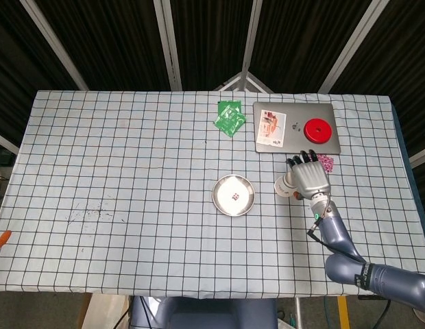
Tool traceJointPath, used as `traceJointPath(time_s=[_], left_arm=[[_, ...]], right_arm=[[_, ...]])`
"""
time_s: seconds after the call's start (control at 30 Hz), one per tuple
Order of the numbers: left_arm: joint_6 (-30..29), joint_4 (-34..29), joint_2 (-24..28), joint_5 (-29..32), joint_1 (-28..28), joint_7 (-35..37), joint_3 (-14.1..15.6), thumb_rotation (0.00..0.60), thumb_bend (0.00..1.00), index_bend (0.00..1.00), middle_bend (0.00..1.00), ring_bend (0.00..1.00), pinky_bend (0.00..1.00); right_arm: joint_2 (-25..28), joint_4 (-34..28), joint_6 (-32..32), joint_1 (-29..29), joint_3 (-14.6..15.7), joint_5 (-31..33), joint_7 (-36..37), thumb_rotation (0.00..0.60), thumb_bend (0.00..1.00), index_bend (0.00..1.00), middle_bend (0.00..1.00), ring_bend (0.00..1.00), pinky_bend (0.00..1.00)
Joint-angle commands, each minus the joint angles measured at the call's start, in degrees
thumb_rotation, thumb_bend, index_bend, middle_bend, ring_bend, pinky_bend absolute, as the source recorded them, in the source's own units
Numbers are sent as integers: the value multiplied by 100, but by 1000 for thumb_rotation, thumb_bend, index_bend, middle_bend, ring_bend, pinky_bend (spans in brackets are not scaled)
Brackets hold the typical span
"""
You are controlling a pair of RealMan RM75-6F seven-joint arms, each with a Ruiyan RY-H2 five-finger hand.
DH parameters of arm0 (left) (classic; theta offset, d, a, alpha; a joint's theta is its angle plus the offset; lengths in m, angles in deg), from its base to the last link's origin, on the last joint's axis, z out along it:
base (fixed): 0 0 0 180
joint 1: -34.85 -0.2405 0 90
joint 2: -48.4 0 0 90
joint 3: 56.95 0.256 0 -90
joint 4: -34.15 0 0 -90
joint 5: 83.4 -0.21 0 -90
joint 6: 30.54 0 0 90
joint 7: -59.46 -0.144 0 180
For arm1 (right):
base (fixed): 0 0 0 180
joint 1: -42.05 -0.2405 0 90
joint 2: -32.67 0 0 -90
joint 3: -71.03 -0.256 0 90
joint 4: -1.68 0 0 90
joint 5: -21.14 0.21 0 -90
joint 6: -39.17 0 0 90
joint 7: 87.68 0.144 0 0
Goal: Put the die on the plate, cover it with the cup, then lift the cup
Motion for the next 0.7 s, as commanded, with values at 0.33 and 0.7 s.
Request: traceJointPath(time_s=[0.33,0.7], left_arm=[[53,7,-42,40,28,-89,-7,600,286,240,0,0,0],[86,13,-74,63,52,-158,-13,600,286,242,0,0,0]], right_arm=[[-78,157,-89,-35,12,-80,175,600,231,306,299,113,0],[-109,244,-77,-70,36,-86,205,600,250,398,369,165,0]])
